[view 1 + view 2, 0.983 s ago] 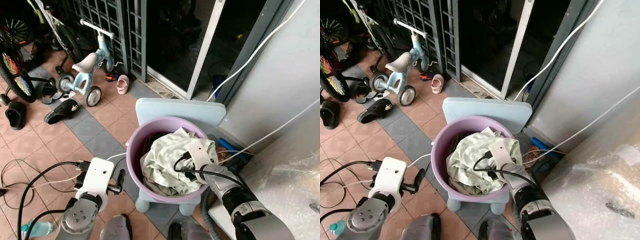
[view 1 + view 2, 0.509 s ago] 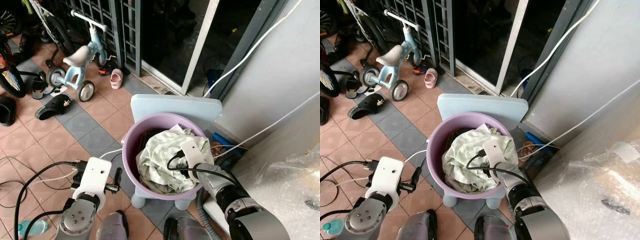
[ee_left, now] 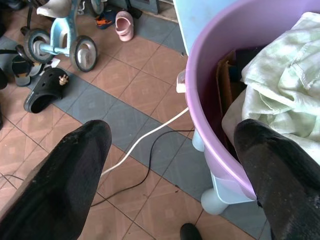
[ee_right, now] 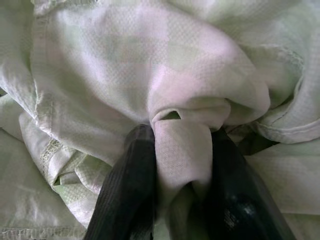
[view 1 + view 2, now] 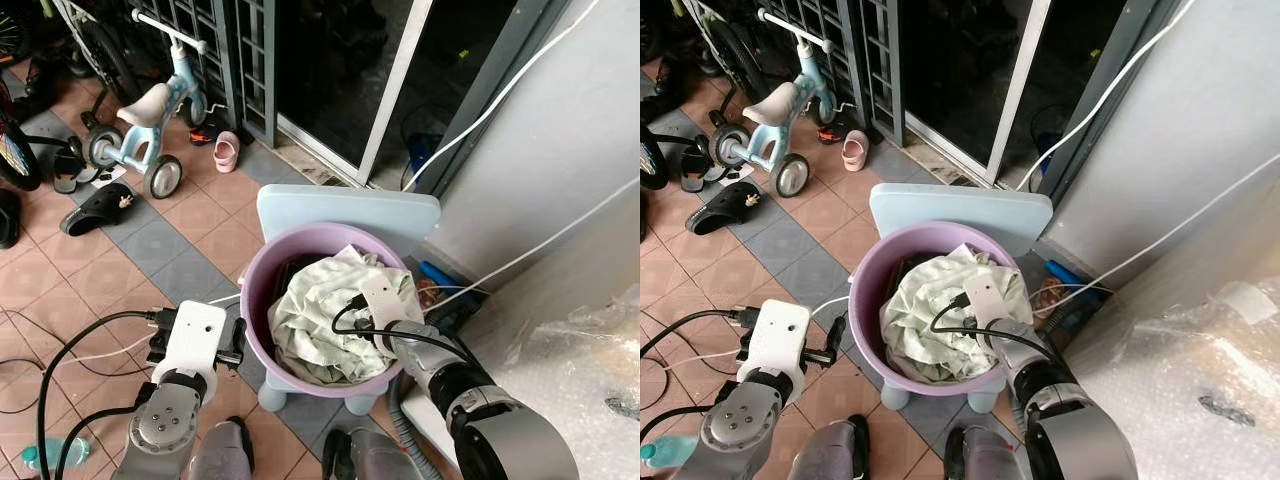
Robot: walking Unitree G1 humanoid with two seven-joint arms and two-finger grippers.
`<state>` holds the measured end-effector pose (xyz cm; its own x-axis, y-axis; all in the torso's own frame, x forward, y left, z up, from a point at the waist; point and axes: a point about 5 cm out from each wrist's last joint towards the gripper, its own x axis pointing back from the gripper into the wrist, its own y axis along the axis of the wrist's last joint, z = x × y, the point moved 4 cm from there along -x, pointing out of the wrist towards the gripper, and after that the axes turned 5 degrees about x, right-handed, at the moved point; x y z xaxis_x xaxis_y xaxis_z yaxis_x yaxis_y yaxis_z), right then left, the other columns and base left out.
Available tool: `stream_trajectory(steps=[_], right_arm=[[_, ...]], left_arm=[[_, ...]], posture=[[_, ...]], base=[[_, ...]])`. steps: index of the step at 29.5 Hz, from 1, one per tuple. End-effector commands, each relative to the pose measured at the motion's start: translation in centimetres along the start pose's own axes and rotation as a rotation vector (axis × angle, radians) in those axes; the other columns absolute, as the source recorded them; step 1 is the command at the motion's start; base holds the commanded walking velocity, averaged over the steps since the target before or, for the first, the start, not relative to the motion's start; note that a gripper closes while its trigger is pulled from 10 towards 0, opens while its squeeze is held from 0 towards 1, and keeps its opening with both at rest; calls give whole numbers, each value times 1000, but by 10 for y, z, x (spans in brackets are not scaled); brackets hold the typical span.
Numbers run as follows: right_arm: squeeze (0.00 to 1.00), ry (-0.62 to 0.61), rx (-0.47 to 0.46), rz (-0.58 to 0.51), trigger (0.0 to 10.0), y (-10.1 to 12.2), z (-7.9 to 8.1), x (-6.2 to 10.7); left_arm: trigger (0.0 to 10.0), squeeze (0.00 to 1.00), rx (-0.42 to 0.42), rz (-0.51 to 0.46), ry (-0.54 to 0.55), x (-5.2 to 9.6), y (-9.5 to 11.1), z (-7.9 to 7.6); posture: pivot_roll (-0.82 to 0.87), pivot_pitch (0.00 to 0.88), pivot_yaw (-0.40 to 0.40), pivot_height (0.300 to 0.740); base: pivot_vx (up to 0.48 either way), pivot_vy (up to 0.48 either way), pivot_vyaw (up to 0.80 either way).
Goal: Clothes washing
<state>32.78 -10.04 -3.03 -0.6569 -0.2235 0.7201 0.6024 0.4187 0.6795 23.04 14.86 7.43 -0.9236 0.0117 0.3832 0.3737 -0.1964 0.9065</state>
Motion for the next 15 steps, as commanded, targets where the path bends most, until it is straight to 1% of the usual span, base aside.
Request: stream_trajectory(steps=[1,6,7,8,9,11,12,13,15], right_arm=[[0,16,-6,-11,0,1,4,-1],[0,15,-21,-26,0,5,5,-1],[0,14,-26,-49,0,11,4,-1],[0,0,-23,-92,0,21,-1,0],[0,-8,-22,-104,0,24,-3,0],[0,-33,-11,-159,0,39,-13,4],[0,-33,-7,-171,0,44,-14,4],[0,-38,2,-211,0,55,-20,7],[0,-38,20,-256,0,65,-26,11]], left_arm=[[10000,0,6,2,14,-1,-1,1],[10000,0,15,-3,34,-6,0,3],[10000,0,23,-7,26,-9,2,2],[10000,0,39,-13,0,-11,4,0],[10000,0,44,-16,-7,-12,5,0],[10000,0,36,-27,-8,-16,8,0],[10000,0,36,-28,-6,-19,9,2],[10000,0,28,-34,-9,-24,11,3],[10000,0,19,-40,-11,-30,13,3]], posture=[[68,171,-143,740],[63,165,-152,740],[63,158,-153,740],[61,140,-148,740],[61,140,-148,740],[58,126,-146,740],[46,108,-139,740],[35,93,-129,740],[26,77,-119,740]], base=[[0,0,0],[0,0,0],[0,0,0],[0,0,0],[0,0,0],[0,0,0],[0,0,0],[0,0,0],[0,0,0]])
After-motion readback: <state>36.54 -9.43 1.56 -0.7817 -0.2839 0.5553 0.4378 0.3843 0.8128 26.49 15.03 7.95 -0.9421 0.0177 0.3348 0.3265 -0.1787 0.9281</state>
